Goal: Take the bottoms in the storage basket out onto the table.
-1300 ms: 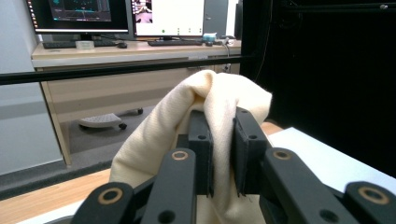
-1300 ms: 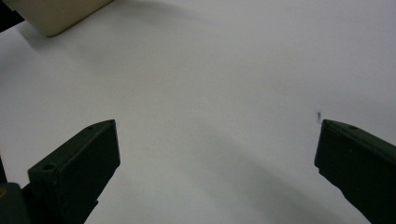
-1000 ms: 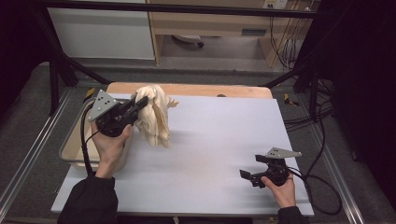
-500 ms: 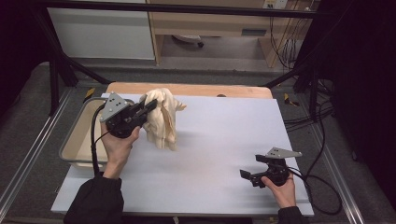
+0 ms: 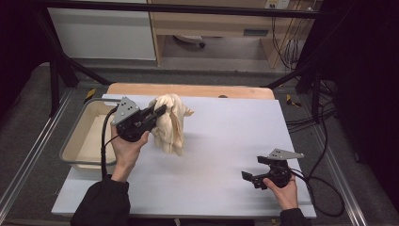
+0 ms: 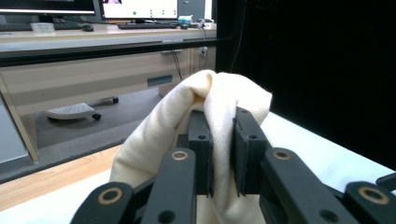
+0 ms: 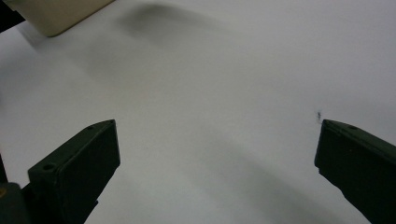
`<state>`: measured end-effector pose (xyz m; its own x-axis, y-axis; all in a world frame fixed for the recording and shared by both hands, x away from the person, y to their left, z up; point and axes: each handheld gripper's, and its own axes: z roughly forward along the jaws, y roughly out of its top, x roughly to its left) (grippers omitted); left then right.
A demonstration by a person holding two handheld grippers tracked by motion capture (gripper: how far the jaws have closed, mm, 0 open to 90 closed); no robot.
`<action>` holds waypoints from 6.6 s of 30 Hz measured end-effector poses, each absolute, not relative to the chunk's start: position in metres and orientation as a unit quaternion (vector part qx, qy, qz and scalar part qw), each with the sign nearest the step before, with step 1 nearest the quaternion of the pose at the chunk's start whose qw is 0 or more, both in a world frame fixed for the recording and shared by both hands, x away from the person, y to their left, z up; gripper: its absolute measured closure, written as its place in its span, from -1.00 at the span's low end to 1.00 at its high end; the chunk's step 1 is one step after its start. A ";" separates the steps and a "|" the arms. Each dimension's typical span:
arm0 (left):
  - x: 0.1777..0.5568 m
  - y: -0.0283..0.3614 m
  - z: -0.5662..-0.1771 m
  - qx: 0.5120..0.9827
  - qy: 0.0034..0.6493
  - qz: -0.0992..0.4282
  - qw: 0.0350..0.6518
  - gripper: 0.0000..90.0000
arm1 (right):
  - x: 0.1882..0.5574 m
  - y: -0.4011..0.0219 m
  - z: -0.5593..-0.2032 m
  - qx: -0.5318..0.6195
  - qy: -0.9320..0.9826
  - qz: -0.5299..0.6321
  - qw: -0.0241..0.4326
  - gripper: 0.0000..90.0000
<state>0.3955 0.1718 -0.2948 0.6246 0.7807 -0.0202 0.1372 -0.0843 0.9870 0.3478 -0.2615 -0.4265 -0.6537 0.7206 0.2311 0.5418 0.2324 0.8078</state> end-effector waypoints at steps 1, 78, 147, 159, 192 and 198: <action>0.396 0.171 -0.296 0.683 0.336 0.272 0.588 0.77 | 0.348 -0.262 -0.427 0.405 0.779 0.469 0.095 -0.99; 0.400 0.097 -0.358 0.767 0.311 0.190 0.528 0.69 | 0.347 -0.262 -0.426 0.406 0.779 0.468 0.096 -0.99; 0.396 0.127 -0.379 0.819 0.353 0.161 0.423 -0.91 | 0.348 -0.261 -0.427 0.406 0.780 0.467 0.095 -0.99; 0.387 0.149 -0.378 0.814 0.359 0.162 0.426 -0.92 | 0.348 -0.261 -0.427 0.406 0.780 0.466 0.095 -0.99; 0.364 0.229 -0.376 0.792 0.385 0.193 0.433 -0.91 | 0.348 -0.259 -0.429 0.407 0.782 0.462 0.093 -0.99; 0.361 0.243 -0.373 0.785 0.390 0.201 0.437 -0.92 | 0.348 -0.259 -0.429 0.407 0.783 0.462 0.093 -0.99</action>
